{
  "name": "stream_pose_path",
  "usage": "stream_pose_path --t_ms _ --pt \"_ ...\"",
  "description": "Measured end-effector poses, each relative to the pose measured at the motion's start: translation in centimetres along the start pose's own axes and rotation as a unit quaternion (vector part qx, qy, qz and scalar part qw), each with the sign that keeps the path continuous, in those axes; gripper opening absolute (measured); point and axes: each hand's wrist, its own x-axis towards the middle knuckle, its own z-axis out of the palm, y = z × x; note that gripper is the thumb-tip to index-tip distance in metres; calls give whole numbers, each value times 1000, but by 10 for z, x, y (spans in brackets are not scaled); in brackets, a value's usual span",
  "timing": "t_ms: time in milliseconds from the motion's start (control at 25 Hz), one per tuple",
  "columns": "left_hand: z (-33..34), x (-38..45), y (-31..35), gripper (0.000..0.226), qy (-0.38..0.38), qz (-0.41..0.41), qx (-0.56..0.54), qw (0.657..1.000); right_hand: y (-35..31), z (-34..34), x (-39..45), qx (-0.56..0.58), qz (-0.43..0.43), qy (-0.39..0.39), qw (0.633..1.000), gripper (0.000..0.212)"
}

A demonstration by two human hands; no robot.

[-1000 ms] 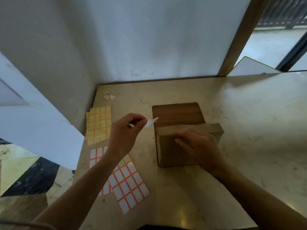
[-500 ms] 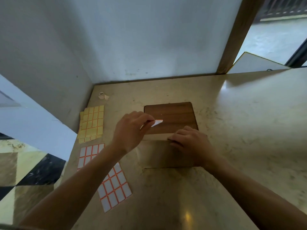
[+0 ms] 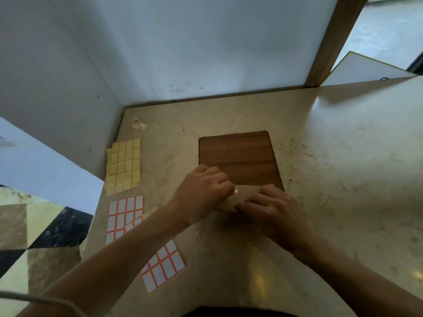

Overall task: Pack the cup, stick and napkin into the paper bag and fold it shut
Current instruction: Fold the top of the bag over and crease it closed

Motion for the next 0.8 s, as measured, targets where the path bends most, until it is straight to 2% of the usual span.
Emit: stream_pose_path --t_ms 360,600,800 --pt "10 9 5 10 -39 -13 -4 999 6 5 5 22 19 -40 999 22" --pt "0 15 -1 22 -100 -86 -119 984 7 5 12 36 55 -53 996 29" --pt "-8 30 -8 23 -167 -59 -86 980 7 4 12 41 53 -62 996 20"
